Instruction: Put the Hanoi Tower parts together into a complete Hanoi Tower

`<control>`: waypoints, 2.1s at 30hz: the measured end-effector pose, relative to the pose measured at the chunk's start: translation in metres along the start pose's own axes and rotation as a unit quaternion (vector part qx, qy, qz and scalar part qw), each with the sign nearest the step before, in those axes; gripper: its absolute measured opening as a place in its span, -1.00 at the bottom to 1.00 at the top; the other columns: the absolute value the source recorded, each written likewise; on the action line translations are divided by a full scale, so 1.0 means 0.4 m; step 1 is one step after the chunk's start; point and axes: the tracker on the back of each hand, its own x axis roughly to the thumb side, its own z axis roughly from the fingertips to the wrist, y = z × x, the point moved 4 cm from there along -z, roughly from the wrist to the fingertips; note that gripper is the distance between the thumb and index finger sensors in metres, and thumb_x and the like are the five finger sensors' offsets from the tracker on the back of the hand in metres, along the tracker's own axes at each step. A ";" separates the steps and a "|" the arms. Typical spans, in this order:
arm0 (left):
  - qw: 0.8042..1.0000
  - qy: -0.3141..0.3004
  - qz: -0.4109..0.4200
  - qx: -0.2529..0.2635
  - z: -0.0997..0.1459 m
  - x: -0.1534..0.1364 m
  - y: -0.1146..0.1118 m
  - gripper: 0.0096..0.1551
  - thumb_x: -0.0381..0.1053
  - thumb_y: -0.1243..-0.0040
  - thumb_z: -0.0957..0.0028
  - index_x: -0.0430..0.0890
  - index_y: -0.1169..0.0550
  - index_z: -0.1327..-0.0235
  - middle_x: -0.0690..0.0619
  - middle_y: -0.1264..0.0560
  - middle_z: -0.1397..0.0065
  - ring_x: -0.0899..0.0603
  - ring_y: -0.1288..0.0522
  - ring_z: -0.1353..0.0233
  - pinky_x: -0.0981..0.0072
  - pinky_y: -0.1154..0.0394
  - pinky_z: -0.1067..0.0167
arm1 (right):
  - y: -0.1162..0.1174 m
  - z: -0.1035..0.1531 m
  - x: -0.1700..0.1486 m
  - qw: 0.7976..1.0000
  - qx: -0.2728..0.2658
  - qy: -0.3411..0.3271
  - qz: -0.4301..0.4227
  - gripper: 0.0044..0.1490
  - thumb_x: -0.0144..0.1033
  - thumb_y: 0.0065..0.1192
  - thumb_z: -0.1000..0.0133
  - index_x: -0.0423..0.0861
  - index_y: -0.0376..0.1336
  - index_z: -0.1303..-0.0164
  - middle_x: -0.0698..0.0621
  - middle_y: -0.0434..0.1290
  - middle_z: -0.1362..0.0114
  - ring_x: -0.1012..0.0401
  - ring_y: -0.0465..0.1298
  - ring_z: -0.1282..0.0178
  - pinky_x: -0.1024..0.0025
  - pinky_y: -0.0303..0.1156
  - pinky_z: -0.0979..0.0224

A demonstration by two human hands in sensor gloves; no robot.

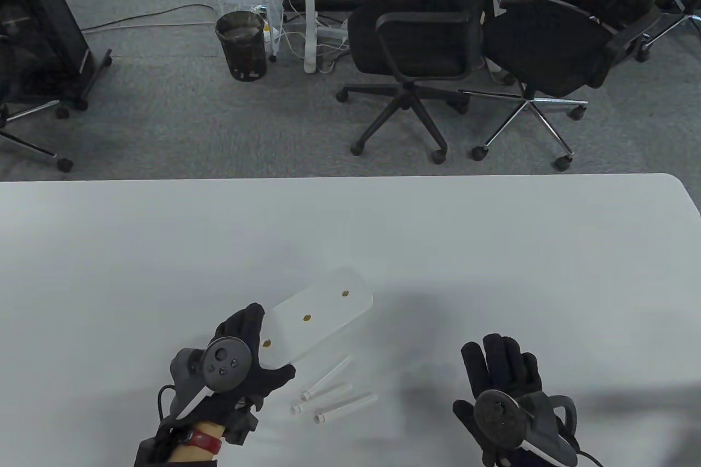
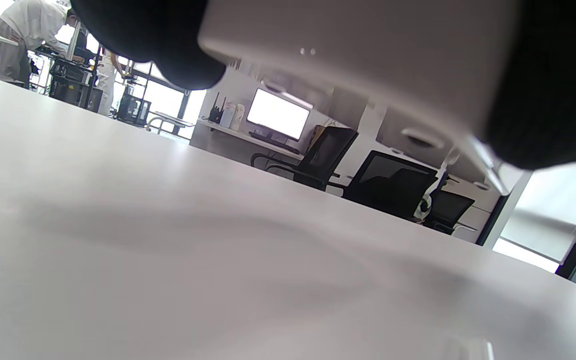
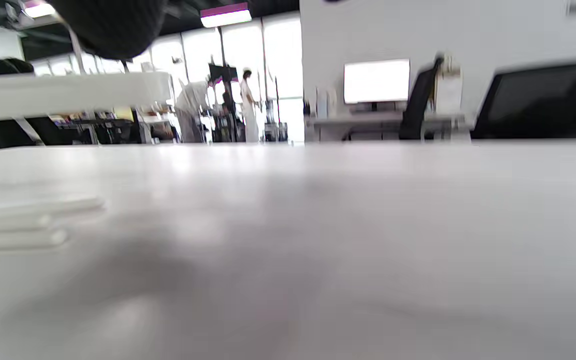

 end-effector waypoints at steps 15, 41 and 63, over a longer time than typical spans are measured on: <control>0.999 0.023 -0.025 -0.031 -0.008 -0.033 -0.052 0.45 0.46 -0.58 0.41 -0.25 -0.18 -0.57 -0.30 -0.26 -0.53 -0.46 -0.39 -0.43 -0.30 -0.36 -0.38 | 0.013 -0.005 -0.002 0.998 0.050 0.009 -0.021 0.13 0.10 0.15 0.07 -0.10 -0.25 -0.53 -0.30 -0.26 -0.67 -0.33 -0.18 -0.62 -0.39 -0.18 -0.54; 0.992 0.044 -0.052 -0.103 -0.012 -0.071 -0.119 0.41 0.43 -0.52 0.35 -0.16 -0.11 -0.61 -0.27 -0.20 -0.61 -0.46 -0.36 -0.50 -0.32 -0.31 -0.40 | 0.028 -0.006 0.001 0.995 0.088 0.007 -0.051 0.09 0.10 0.14 0.07 -0.10 -0.19 -0.53 -0.31 -0.19 -0.67 -0.33 -0.14 -0.62 -0.39 -0.14 -0.53; 0.974 0.076 -0.099 -0.190 -0.008 -0.105 -0.193 0.44 0.36 -0.44 0.24 -0.15 0.15 -0.58 -0.28 0.02 -0.64 -0.44 -0.20 -0.55 -0.24 -0.26 -0.43 | 0.043 -0.003 0.008 0.993 0.107 0.004 -0.045 0.08 0.10 0.14 0.07 -0.10 -0.18 -0.53 -0.30 -0.15 -0.67 -0.34 -0.12 -0.62 -0.38 -0.13 -0.53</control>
